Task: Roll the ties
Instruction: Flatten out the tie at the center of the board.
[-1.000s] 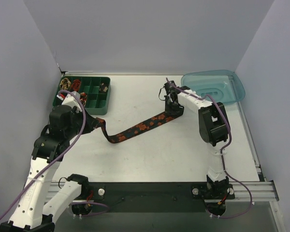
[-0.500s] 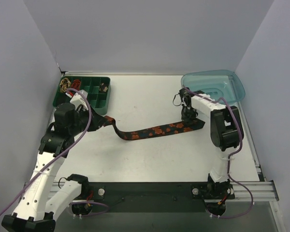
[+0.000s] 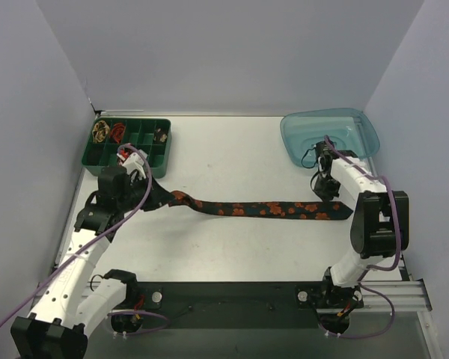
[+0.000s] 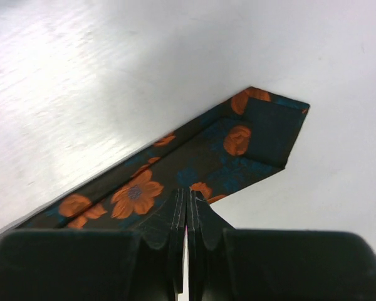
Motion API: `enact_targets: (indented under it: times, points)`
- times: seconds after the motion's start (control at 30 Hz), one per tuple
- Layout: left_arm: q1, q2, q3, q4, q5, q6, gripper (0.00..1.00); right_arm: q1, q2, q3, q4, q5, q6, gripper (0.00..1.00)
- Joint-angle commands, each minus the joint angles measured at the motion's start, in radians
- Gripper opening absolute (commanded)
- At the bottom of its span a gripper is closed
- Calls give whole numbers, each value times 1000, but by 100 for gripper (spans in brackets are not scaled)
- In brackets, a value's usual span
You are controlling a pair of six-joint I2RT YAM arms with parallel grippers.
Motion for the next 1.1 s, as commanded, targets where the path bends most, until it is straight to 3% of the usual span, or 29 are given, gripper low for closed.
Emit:
enact_targets:
  times: [0.0,0.37,0.53,0.7,0.83,1.07]
  points:
    - [17,-18,-62,-4,-36,-15,0,67,-32,45,-6,-18,-24,0]
    - [83,11,-194,-87,-108,-93,0,351,142,212,30,-199,-161,3]
    - [132,83,-247,-9,-75,-116,0,434,221,306,59,-390,-194,4]
    - [163,135,-278,75,-88,-112,0,535,300,409,60,-420,-215,5]
    - [189,142,-298,114,-147,-101,0,566,366,461,63,-457,-228,4]
    - [243,250,-315,195,-109,-75,0,587,413,452,44,-533,-251,5]
